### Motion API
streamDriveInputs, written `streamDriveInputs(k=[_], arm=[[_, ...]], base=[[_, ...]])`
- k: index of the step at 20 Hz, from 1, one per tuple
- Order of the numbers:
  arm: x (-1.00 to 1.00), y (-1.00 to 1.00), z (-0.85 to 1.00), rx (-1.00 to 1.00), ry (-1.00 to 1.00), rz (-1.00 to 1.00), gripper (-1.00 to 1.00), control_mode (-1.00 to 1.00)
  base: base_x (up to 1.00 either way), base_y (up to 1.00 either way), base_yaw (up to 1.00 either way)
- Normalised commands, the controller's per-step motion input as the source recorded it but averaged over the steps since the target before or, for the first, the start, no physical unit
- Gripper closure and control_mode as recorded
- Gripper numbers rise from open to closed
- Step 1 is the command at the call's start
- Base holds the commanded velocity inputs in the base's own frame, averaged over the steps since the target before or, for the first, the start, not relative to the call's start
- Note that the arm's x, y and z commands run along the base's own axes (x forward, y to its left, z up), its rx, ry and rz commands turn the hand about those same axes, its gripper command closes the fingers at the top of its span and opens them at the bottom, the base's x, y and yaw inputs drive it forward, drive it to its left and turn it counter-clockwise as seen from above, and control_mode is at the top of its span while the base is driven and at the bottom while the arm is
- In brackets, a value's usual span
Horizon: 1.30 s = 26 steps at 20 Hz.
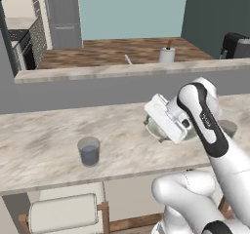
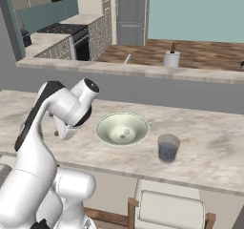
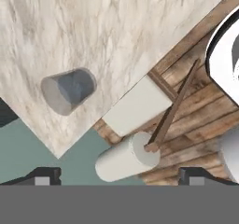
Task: There are four ice cubes in the ice bowl. Place two ice cubes in each glass of water.
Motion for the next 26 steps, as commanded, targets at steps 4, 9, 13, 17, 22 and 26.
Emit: streamDriveInputs(k=[4,9,13,17,22,26], arm=[[-0.08,-1.00,0.17,0.00,-0.13,0.16,-1.00,-1.00],[0.24,-0.93,0.11,-0.07,-0.03,0.16,-1.00,-1.00],[0.48,-0.77,0.01,-0.14,0.00,0.17,-1.00,-1.00],[0.86,-0.31,0.00,-0.20,0.00,0.26,-1.00,-1.00],[0.65,-0.05,-0.04,-0.23,-0.13,0.37,-1.00,-1.00],[0.14,0.00,-0.37,-0.25,-0.32,0.39,-1.00,-1.00]], base=[[0.00,0.00,0.00],[0.00,0.00,0.00],[0.00,0.00,0.00],[0.00,0.00,0.00],[0.00,0.00,0.00],[0.00,0.00,0.00]])
